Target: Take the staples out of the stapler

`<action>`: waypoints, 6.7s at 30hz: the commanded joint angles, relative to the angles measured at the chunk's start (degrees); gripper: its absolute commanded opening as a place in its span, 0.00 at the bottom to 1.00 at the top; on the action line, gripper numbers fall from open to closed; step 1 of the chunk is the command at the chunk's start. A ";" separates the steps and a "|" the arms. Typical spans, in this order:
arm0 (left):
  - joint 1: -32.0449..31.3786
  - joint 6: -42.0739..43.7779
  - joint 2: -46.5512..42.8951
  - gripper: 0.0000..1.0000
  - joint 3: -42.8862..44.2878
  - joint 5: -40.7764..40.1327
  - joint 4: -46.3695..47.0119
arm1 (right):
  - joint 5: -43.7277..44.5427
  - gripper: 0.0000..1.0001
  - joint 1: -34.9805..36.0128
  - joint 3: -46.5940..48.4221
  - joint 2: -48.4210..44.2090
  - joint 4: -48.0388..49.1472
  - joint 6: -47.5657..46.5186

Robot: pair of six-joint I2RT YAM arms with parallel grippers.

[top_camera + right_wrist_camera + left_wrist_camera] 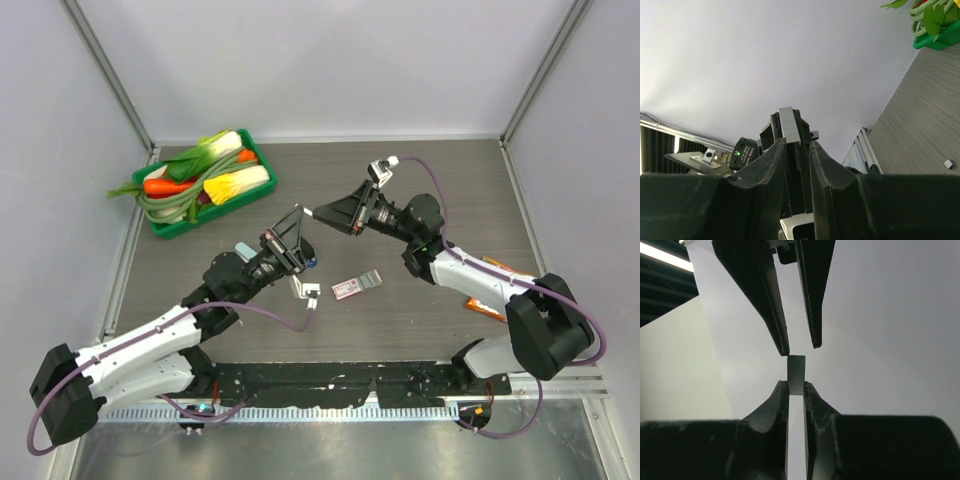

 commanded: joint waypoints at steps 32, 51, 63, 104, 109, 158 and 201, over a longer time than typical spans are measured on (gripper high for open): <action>-0.12 -2.28 -7.93 0.00 -0.14 10.81 -6.39 | -16.99 0.31 -0.19 6.93 3.42 9.88 0.14; -0.03 -5.62 -9.25 0.16 -0.05 9.94 -11.39 | -16.38 0.08 -1.07 5.61 2.11 10.58 -0.12; -0.03 -24.77 -2.13 0.73 12.76 -3.50 -21.40 | -9.18 0.01 -7.74 6.57 -5.27 -31.08 -28.04; 0.85 -98.61 52.80 1.00 49.08 18.37 -61.59 | 39.08 0.02 -9.15 -1.42 -28.30 -72.30 -53.30; -0.56 -100.02 55.79 1.00 50.13 17.93 -58.60 | 39.44 0.02 -9.15 -2.74 -29.62 -72.21 -53.30; -5.57 -91.06 52.02 0.48 31.95 11.60 -47.61 | 40.67 0.01 -9.15 -6.34 -35.69 -72.39 -51.71; 11.39 -103.80 41.29 0.86 45.83 27.61 -74.06 | 44.97 0.01 14.05 -6.88 -9.41 -54.72 -58.92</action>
